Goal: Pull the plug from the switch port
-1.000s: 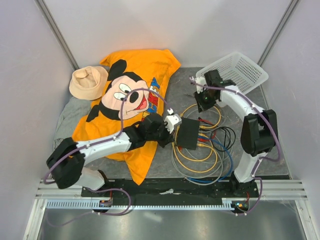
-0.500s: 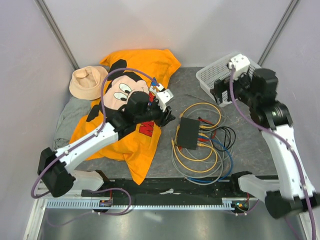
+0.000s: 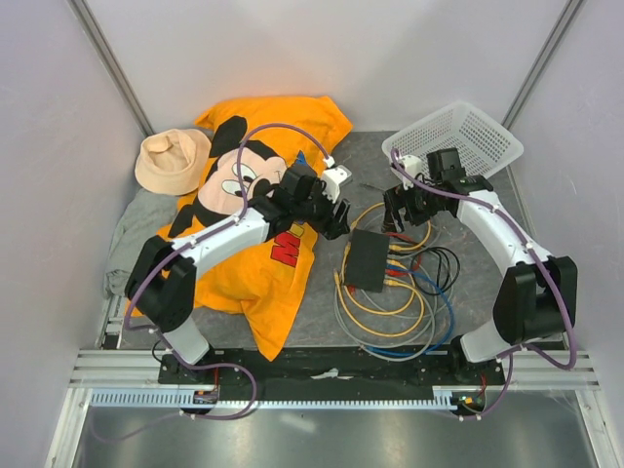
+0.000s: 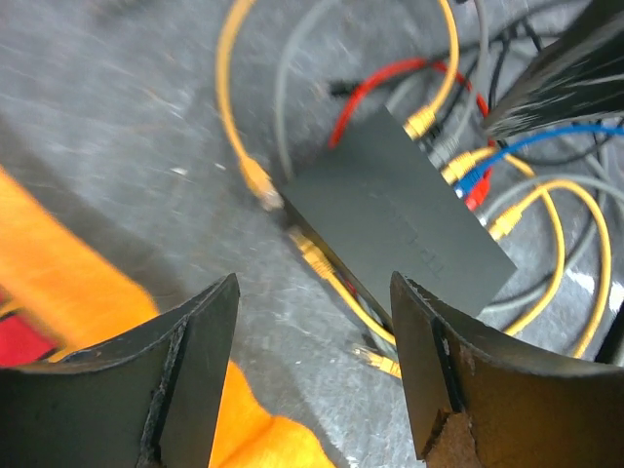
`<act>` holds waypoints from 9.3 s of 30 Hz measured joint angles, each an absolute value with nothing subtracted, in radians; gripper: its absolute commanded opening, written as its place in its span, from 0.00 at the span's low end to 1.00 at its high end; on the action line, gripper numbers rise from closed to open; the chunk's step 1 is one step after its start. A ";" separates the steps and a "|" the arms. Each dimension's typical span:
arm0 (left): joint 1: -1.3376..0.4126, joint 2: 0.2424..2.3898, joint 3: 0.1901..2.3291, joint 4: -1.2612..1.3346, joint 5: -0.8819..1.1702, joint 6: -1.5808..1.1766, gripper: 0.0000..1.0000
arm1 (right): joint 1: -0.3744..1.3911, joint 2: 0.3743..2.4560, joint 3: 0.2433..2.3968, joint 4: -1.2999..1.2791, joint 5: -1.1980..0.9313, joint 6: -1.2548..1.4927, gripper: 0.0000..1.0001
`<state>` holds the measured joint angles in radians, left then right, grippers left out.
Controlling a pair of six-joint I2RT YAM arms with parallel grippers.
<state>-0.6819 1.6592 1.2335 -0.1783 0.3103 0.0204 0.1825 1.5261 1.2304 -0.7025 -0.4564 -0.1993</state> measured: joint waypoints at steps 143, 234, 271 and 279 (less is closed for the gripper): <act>-0.749 1.987 1.289 -0.012 0.370 0.016 0.03 | -0.006 2.143 1.429 -0.935 -0.921 -0.431 0.03; -0.749 1.987 1.291 -0.017 0.376 0.025 0.03 | -0.002 2.209 1.560 -1.123 -0.896 -0.625 0.45; -0.749 1.989 1.298 -0.028 0.376 0.027 0.03 | 0.030 2.160 1.498 -1.060 -0.856 -0.599 0.01; -0.749 1.989 1.299 -0.028 0.377 0.026 0.03 | 0.036 2.145 1.483 -1.041 -0.839 -0.599 0.00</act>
<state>-0.7486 1.9892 1.2987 -0.0280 0.3775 0.0261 0.0357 2.1452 1.4834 -1.0409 -0.8394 -0.5991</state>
